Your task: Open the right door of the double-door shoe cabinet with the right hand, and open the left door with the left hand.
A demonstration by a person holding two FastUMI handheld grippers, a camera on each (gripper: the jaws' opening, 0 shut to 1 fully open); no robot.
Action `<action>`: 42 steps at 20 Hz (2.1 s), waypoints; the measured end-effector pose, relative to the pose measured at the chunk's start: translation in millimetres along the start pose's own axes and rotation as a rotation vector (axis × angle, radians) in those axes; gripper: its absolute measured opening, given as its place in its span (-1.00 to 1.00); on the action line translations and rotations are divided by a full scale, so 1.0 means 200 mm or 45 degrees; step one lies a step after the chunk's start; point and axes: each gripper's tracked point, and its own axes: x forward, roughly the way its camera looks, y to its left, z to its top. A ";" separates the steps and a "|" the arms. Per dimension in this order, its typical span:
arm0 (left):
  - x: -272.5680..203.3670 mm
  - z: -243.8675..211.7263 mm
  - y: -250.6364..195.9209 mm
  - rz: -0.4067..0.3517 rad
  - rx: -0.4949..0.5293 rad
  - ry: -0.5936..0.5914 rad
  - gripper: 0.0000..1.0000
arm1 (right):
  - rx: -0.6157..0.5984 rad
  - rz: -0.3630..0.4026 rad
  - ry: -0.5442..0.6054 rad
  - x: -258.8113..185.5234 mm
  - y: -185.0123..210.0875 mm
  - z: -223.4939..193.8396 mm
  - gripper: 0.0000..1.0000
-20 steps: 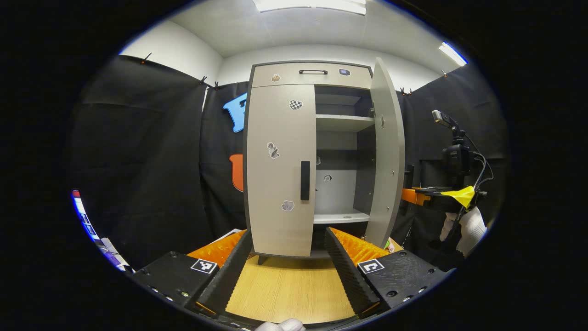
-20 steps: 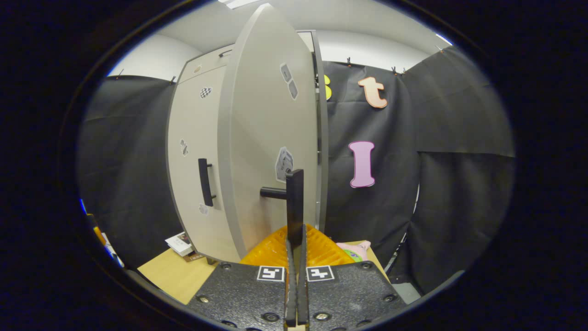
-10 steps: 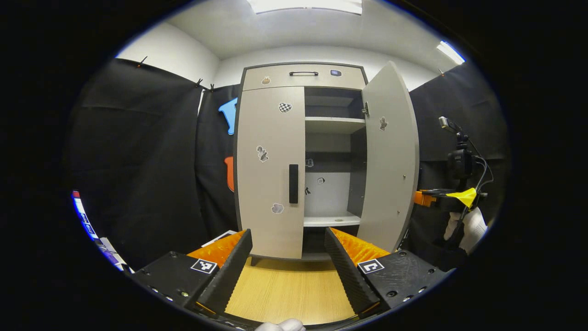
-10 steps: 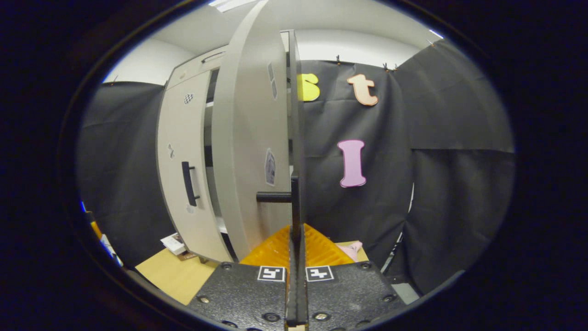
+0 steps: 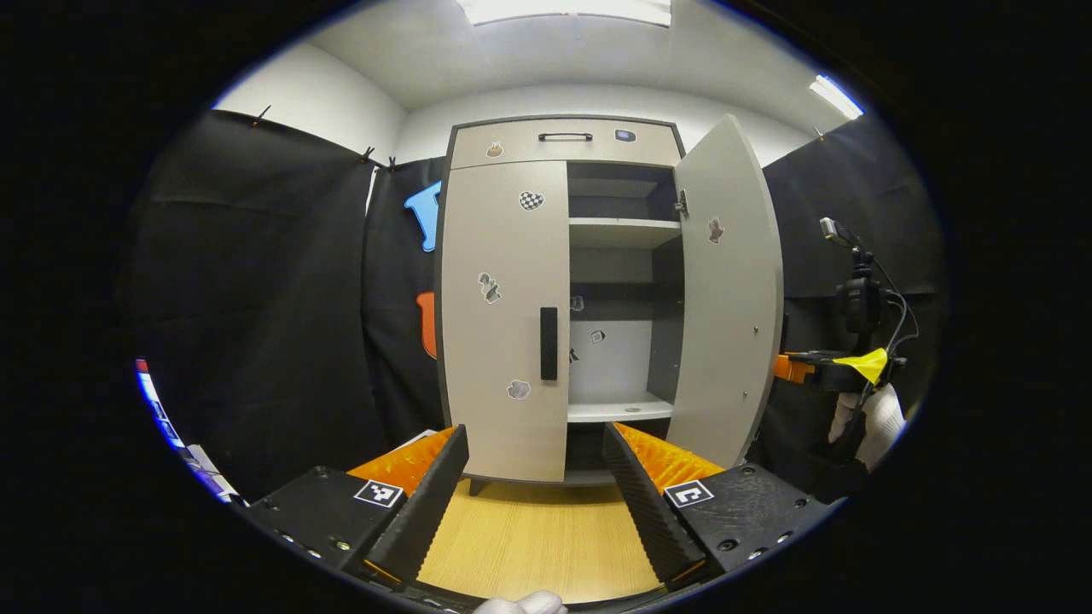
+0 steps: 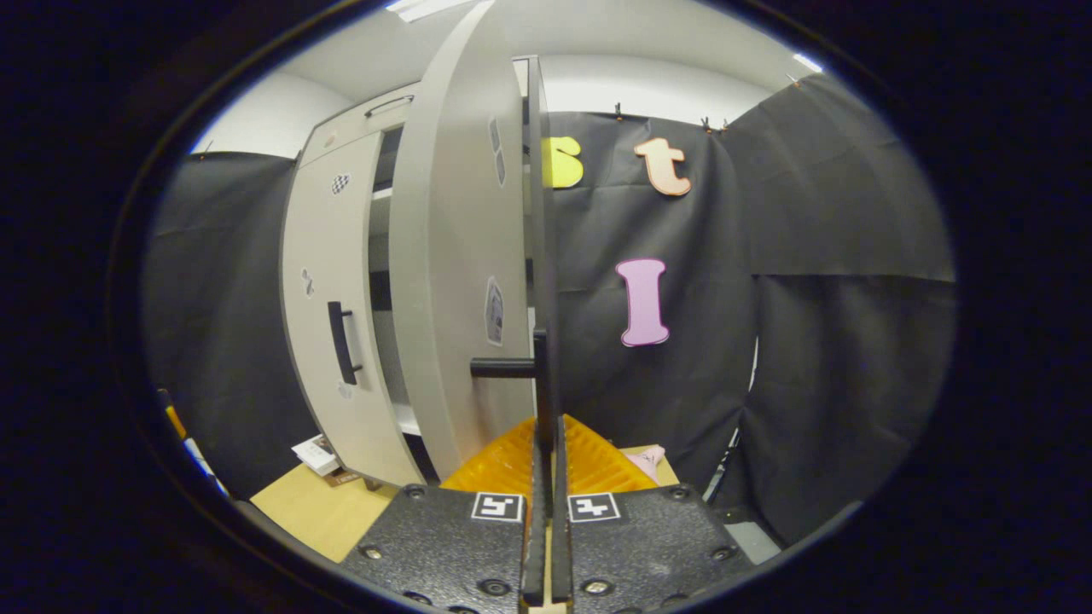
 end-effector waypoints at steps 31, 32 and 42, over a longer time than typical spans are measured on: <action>0.75 0.05 0.15 -0.116 0.051 -0.031 0.91 | -0.035 -0.036 -0.101 -0.58 0.40 0.03 1.00; 0.82 0.07 0.12 -0.126 0.058 -0.048 0.90 | -0.033 -0.039 -0.104 -0.58 0.39 0.04 0.99; 1.47 0.14 -0.06 -0.161 0.043 -0.064 0.93 | -0.027 -0.140 -0.083 -0.51 0.21 0.05 0.99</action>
